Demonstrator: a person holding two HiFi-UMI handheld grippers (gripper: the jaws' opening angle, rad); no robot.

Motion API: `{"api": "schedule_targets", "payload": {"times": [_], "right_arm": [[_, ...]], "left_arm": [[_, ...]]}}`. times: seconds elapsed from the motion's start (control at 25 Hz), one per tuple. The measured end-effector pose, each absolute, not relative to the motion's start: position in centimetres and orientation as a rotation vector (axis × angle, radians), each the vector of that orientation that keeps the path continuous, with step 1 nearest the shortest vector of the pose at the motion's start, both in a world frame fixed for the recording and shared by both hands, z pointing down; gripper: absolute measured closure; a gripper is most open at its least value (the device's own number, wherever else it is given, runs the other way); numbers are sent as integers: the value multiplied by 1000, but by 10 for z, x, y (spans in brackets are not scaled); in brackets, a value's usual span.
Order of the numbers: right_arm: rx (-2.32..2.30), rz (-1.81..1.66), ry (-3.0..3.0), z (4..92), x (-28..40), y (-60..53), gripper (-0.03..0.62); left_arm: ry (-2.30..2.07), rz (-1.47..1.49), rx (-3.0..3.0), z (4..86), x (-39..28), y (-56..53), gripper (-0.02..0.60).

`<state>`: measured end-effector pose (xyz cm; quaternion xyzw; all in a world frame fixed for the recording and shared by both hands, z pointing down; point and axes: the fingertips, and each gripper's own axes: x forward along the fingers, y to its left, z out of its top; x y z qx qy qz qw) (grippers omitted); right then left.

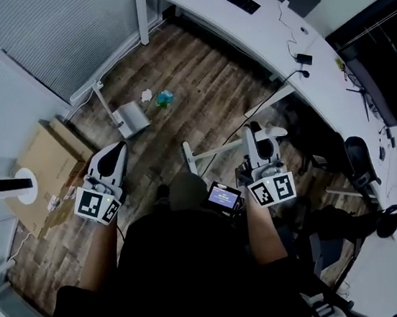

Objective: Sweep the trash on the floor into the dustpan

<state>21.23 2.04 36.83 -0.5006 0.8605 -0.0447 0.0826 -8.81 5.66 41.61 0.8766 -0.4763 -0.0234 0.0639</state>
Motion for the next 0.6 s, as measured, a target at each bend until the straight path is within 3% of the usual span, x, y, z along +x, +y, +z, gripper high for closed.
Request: {"api": "schedule_targets", "payload": {"times": [0.6], "right_arm": [[-1363,-173,2678,388,205,-179,514]], "left_arm": [[-1659,-116,2472,431,-119,-84,586]]}}
